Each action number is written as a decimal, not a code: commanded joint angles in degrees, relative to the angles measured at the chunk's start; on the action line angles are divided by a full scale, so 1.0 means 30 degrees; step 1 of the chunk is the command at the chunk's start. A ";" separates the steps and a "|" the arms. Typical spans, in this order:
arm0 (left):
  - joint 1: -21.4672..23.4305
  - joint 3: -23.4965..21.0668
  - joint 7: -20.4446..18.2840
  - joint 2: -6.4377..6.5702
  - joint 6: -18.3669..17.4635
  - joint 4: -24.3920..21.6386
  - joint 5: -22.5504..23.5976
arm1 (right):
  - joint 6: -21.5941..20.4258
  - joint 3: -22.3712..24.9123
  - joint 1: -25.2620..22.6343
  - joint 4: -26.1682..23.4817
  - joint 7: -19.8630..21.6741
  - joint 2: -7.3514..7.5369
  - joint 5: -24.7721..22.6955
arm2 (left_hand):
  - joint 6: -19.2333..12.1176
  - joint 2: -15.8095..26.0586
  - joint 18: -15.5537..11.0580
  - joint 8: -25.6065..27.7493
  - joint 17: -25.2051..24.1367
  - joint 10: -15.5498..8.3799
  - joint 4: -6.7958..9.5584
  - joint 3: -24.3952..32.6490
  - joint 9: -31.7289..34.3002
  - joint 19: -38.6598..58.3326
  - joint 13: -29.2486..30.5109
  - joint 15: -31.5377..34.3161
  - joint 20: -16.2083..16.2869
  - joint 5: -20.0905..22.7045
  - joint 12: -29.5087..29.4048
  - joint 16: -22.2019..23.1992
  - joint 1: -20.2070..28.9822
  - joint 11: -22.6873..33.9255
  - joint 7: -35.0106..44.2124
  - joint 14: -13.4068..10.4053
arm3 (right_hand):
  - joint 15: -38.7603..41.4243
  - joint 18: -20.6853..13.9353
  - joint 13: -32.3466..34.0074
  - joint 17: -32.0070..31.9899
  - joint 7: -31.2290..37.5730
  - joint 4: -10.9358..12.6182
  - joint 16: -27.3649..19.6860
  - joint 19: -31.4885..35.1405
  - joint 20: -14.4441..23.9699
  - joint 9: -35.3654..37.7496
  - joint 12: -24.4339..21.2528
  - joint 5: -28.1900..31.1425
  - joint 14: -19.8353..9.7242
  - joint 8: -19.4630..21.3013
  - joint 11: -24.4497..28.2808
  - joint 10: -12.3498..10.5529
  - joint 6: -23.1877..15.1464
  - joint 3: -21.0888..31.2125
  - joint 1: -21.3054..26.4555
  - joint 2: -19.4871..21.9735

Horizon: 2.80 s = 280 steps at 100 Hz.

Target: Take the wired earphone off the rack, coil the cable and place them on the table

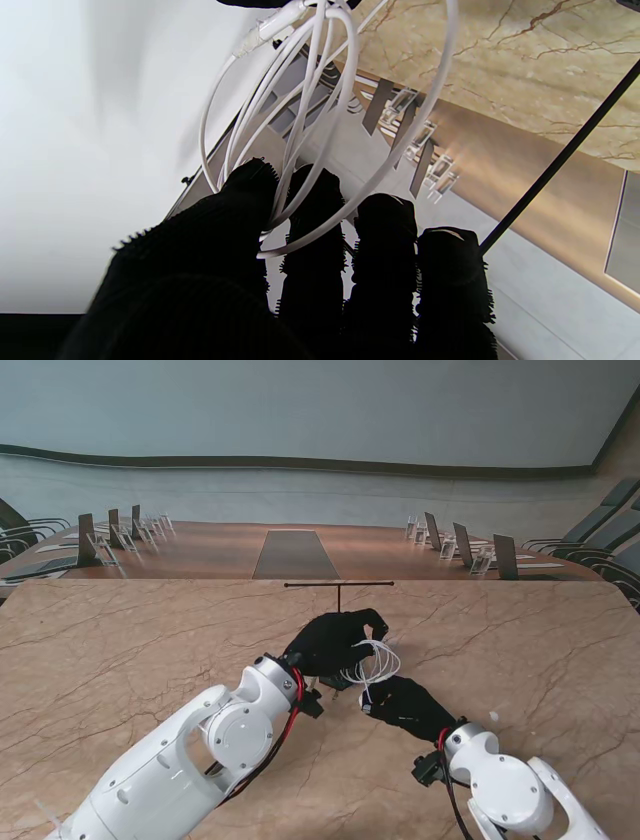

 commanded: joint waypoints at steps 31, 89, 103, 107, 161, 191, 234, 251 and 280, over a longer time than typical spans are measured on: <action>0.0100 -0.0131 0.0056 -0.0040 -0.0046 -0.0140 0.0042 | 0.0307 0.0163 -0.0452 0.0088 -0.0102 -0.0027 -0.0224 | -0.0186 0.0513 0.0308 -0.0192 -0.0381 0.0024 -0.0022 0.0814 0.0280 0.0236 -0.0399 -0.0245 -0.0365 0.1082 0.0086 -0.0200 0.0152 0.0295 0.1674 0.0452 | 0.0618 0.0062 0.0334 -0.0071 0.2584 0.1591 0.0136 0.1103 0.0014 0.0520 -0.0207 0.2999 0.0189 0.1682 0.0888 0.0339 -0.0754 0.3353 0.0151 -0.0329; 0.0289 -0.0451 0.0176 -0.0004 -0.0030 -0.0252 0.0162 | 0.0862 0.0507 -0.0833 0.0219 -0.0075 0.0006 -0.0820 | -0.0119 0.0537 0.0298 -0.0335 -0.0405 -0.0008 -0.0078 0.0686 0.0286 0.0243 -0.0437 -0.0355 -0.0511 0.1012 0.0084 -0.0275 0.0247 0.0242 0.1735 0.0491 | 0.0736 0.0139 0.0594 0.0049 0.2716 0.1741 0.0293 0.1294 0.0009 0.0790 -0.0151 0.3539 0.0173 0.2068 0.1180 0.0464 -0.0400 0.4561 -0.0167 -0.0862; 0.0327 -0.0545 0.0204 0.0006 -0.0023 -0.0264 0.0197 | 0.0983 0.0600 -0.0918 0.0158 -0.0029 0.0017 -0.0907 | -0.0081 0.0547 0.0305 -0.0363 -0.0406 0.0022 -0.0082 0.0667 0.0279 0.0252 -0.0427 -0.0347 -0.0526 0.1008 0.0077 -0.0285 0.0253 0.0240 0.1746 0.0507 | 0.0740 0.0140 0.0605 0.0045 0.2737 0.1751 0.0311 0.1316 0.0002 0.0826 -0.0136 0.3562 0.0164 0.2108 0.1222 0.0440 -0.0349 0.4615 -0.0170 -0.0861; 0.0331 -0.0569 0.0217 0.0008 -0.0027 -0.0262 0.0215 | 0.0985 0.0641 -0.0947 0.0146 -0.0044 0.0014 -0.0909 | -0.0084 0.0543 0.0313 -0.0367 -0.0404 0.0002 -0.0079 0.0665 0.0275 0.0257 -0.0443 -0.0348 -0.0530 0.0984 0.0077 -0.0288 0.0272 0.0244 0.1748 0.0509 | 0.0733 0.0141 0.0587 0.0047 0.2728 0.1746 0.0316 0.1321 -0.0001 0.0796 -0.0141 0.3575 0.0140 0.2107 0.1212 0.0421 -0.0349 0.4612 -0.0199 -0.0828; 0.0625 -0.0595 0.0134 0.0076 0.0132 -0.0227 0.0320 | 0.0073 0.1997 -0.2100 -0.0286 -0.0435 0.0020 -0.2167 | -0.0098 0.0609 0.0275 -0.0399 -0.0475 -0.0018 -0.0071 0.0537 0.0212 0.0240 -0.0503 -0.0340 -0.0570 0.0907 0.0072 -0.0309 0.0315 0.0288 0.1788 0.0490 | -0.6587 -0.2789 -0.4715 -0.3300 -0.2069 0.1709 -0.2806 -0.6109 -0.1506 -0.3719 -0.3057 -1.0236 -0.3430 -0.4498 -0.8259 -0.2658 0.0578 -0.1485 -0.3637 0.1964; 0.1015 -0.0511 -0.0073 0.0184 0.0362 -0.0355 0.0497 | -0.0942 0.3122 -0.2785 -0.0606 -0.0894 -0.0098 -0.2010 | -0.0112 0.0683 0.0241 -0.0426 -0.0454 -0.0013 -0.0059 0.0401 0.0140 0.0252 -0.0532 -0.0334 -0.0577 0.0846 0.0051 -0.0316 0.0377 0.0282 0.1778 0.0475 | -1.5585 -0.4640 -0.4876 -0.3953 -0.5577 0.1699 -0.6098 -1.2983 -0.1597 -0.3604 -0.5455 -1.0860 -0.5888 -0.6452 -1.5522 -0.4172 0.0662 -0.2097 -0.3965 0.2248; 0.1248 0.0772 -0.0232 0.0062 0.0817 -0.0363 0.0097 | -0.1792 0.4056 -0.2898 -0.0903 -0.0487 -0.0102 -0.0944 | -0.0142 0.0665 0.0822 -0.0588 0.1216 -0.0118 -0.0028 0.0080 0.0812 0.1081 0.0816 -0.0679 -0.0790 0.0816 -0.0918 -0.0873 0.0543 -0.0268 0.1635 0.0938 | -2.1115 -0.6739 -0.5484 -0.4165 -0.7456 0.1912 -0.7853 -1.7875 -0.1339 -0.3955 -0.5921 -1.0870 -0.7681 -0.6305 -1.9329 -0.5276 0.0377 -0.3671 -0.4035 0.3489; 0.1007 0.1722 -0.0255 -0.0188 0.0992 -0.0073 -0.0599 | -0.1965 0.4614 -0.3053 -0.1032 -0.0392 -0.0106 -0.0897 | 0.0100 0.0591 0.1386 -0.0866 0.2092 -0.0028 -0.0088 0.0151 0.1723 0.1564 0.1730 -0.0755 -0.1415 0.0882 -0.1945 -0.1362 0.0590 -0.0744 0.1529 0.1458 | -2.1238 -0.6839 -0.5541 -0.4109 -0.7186 0.1957 -0.8193 -1.8178 -0.1333 -0.3981 -0.5792 -1.0806 -0.7607 -0.6124 -1.9405 -0.5167 0.0427 -0.3783 -0.3894 0.3674; 0.0595 0.2982 0.0200 -0.0860 0.1785 0.1623 -0.1865 | -0.2243 0.5402 -0.3261 -0.1219 -0.0511 -0.0156 -0.0964 | 0.0616 0.0471 0.2510 -0.2310 0.3338 -0.0082 -0.0119 0.0289 0.2975 0.1917 0.3007 -0.1380 -0.2621 0.0701 -0.3225 -0.2498 0.0633 -0.1655 0.1428 0.2229 | -2.1253 -0.6848 -0.5550 -0.3964 -0.6589 0.2073 -0.8702 -1.8629 -0.1374 -0.3959 -0.5636 -1.0767 -0.7466 -0.5938 -1.9451 -0.4997 0.0488 -0.3939 -0.3624 0.3751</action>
